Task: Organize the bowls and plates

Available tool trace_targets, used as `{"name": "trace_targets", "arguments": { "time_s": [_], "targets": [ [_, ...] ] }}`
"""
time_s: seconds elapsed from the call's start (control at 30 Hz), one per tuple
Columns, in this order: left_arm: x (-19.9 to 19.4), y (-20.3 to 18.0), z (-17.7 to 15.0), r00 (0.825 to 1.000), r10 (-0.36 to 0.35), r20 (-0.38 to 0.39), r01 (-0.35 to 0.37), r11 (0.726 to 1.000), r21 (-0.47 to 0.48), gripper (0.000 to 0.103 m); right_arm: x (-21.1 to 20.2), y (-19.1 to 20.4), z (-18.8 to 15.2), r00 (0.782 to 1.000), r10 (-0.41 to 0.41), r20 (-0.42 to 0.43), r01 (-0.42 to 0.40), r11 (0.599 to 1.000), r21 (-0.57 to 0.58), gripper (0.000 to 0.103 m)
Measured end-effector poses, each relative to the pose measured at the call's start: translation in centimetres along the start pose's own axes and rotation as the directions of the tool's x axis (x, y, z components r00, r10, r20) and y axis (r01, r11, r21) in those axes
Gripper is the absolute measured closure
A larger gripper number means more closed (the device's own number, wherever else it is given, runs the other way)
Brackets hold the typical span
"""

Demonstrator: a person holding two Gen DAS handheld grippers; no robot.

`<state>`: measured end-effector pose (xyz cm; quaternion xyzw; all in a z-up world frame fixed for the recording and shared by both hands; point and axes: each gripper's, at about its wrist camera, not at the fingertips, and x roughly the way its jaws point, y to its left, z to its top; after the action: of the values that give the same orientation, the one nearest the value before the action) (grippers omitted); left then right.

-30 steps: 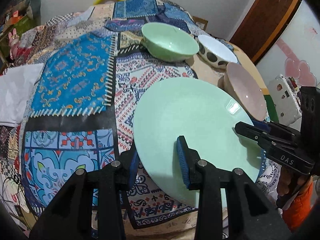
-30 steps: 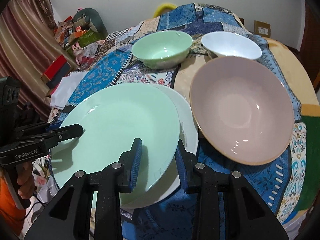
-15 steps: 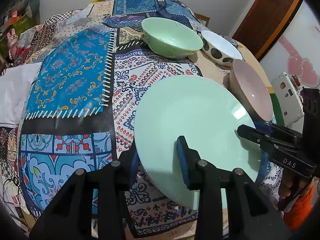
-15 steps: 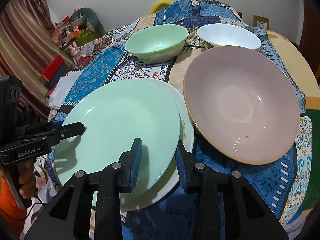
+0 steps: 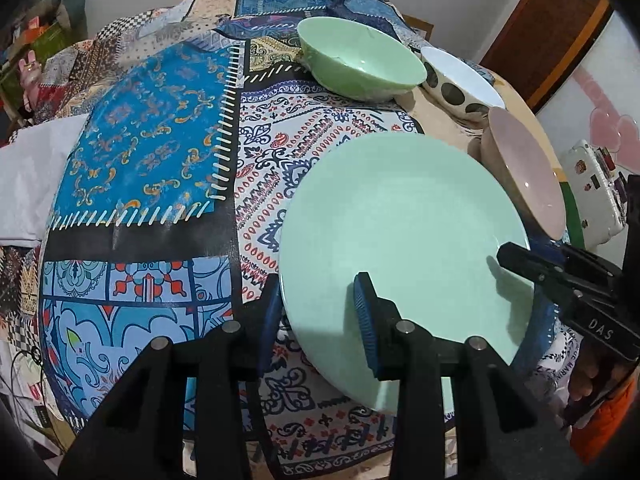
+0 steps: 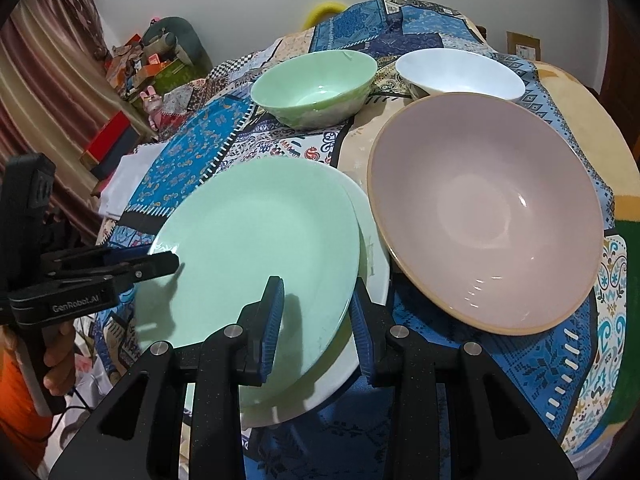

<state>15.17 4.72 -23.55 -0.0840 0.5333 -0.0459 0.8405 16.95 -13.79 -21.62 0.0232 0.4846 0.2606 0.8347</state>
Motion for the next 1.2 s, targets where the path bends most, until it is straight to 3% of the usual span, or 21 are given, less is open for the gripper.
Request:
{"name": "trace_targets", "arguments": {
  "time_s": [0.37,0.73,0.87,1.07,1.2],
  "targets": [
    [-0.6,-0.4,-0.1,1.0,0.018,0.016,-0.019,1.0,0.015,0.068,-0.5,-0.1,0.0,1.0,-0.004,0.007,0.004,1.0,0.0,0.074],
    [-5.3,-3.6,0.4,0.986,0.065,0.152,-0.082,0.99,0.113,0.064,-5.0,-0.7,0.5,0.989,-0.068,0.128,0.073,0.997,-0.029,0.073],
    [-6.4,-5.9,1.2,0.979,0.054,0.198,-0.085,0.984,0.154,0.051,-6.8,-1.8,1.1,0.98,-0.089,0.179,0.093,0.996,-0.015,0.072],
    [-6.6,-9.3,2.9,0.97,0.04,0.24,-0.091,0.974,0.208,0.028,-8.8,-4.2,1.4,0.961,-0.142,0.238,0.14,0.99,0.025,0.055],
    [-5.4,-10.8,4.4,0.973,0.026,0.227,-0.077,0.973,0.218,0.028,-9.4,-6.0,1.6,0.948,-0.193,0.253,0.184,0.981,0.06,0.047]
  ]
}}
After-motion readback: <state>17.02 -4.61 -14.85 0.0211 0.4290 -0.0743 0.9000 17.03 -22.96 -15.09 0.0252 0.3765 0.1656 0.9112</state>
